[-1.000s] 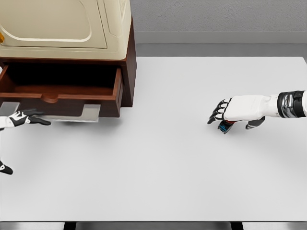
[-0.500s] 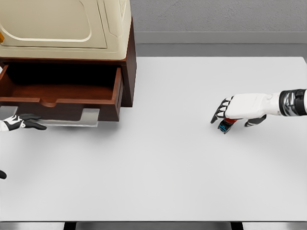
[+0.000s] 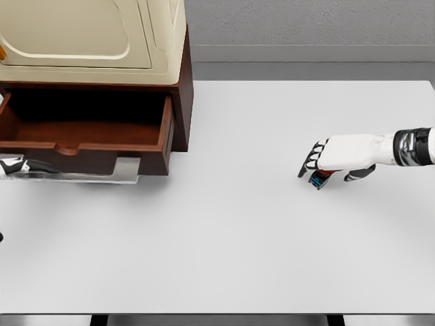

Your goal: Open the cabinet drawer with left arm, and place a switch into the drawer with right arm

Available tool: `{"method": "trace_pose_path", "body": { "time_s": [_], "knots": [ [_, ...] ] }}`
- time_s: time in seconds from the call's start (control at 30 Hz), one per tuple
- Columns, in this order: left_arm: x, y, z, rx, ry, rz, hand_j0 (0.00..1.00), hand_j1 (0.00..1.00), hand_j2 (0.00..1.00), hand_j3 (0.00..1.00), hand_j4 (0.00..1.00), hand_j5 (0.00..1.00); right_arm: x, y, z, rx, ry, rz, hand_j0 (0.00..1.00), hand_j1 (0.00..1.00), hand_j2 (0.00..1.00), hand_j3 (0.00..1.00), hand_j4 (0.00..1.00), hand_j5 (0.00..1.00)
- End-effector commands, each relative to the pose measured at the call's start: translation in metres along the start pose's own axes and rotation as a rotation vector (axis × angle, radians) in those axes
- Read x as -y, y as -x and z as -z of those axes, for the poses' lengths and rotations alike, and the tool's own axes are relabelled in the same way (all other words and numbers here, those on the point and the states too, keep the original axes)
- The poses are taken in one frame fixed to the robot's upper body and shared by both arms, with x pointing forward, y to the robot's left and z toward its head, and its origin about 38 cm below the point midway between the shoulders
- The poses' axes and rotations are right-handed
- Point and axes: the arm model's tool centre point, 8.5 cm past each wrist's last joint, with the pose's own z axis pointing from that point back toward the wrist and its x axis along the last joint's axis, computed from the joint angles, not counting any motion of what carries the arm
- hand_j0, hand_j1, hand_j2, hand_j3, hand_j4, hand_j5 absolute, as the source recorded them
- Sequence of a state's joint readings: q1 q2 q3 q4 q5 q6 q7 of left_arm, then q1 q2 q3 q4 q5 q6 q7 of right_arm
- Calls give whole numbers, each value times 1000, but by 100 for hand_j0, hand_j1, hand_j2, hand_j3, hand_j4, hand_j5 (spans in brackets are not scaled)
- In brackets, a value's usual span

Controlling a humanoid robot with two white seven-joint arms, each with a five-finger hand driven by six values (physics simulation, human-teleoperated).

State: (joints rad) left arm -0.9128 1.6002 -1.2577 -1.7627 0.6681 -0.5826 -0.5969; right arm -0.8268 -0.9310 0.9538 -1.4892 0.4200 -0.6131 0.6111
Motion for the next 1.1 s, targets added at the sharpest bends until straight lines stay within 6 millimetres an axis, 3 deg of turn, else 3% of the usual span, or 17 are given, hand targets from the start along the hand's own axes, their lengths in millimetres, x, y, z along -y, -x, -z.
{"method": "trace_pose_path", "body": {
  "time_s": [0.0, 0.03, 0.07, 0.2, 0.4, 0.57, 0.73, 0.97, 1.07],
  "knots": [
    [-6, -4, -2, 10, -22, -1, 100, 100, 100, 100, 100, 100, 0, 0, 0, 1, 2, 4, 85, 85, 85, 85, 85, 85],
    [-7, -4, -3, 10, -24, -5, 100, 100, 100, 100, 100, 100, 0, 0, 0, 1, 2, 4, 82, 82, 82, 82, 82, 82],
    [-7, -5, -5, 8, -24, -1, 100, 100, 100, 100, 100, 100, 0, 0, 0, 1, 2, 4, 73, 73, 73, 73, 73, 73],
    [-8, -6, -7, 18, -31, -11, 100, 100, 100, 100, 100, 100, 0, 0, -1, -1, 2, 4, 59, 59, 59, 59, 59, 59],
    [-17, -13, -19, 56, -97, -48, 100, 100, 100, 100, 100, 100, 0, 0, -1, -1, 2, 4, 59, 59, 59, 59, 59, 59],
    [-21, -18, -55, -10, -159, -69, 100, 100, 100, 100, 100, 100, 1, 2, -2, -6, 6, 6, 55, 55, 55, 55, 55, 55],
    [-19, -16, -57, -18, -159, -78, 100, 100, 100, 100, 100, 100, 1, 1, -2, -3, 10, 10, 52, 52, 52, 52, 52, 52],
    [20, 10, -53, -73, -80, -171, 100, 100, 100, 100, 100, 100, 3, 2, -3, -2, 18, 13, 45, 45, 45, 45, 45, 45],
    [43, 37, -66, -158, -57, -242, 100, 100, 100, 100, 100, 100, 9, 2, -3, -2, 29, 6, 45, 45, 45, 45, 45, 45]
  ]
}}
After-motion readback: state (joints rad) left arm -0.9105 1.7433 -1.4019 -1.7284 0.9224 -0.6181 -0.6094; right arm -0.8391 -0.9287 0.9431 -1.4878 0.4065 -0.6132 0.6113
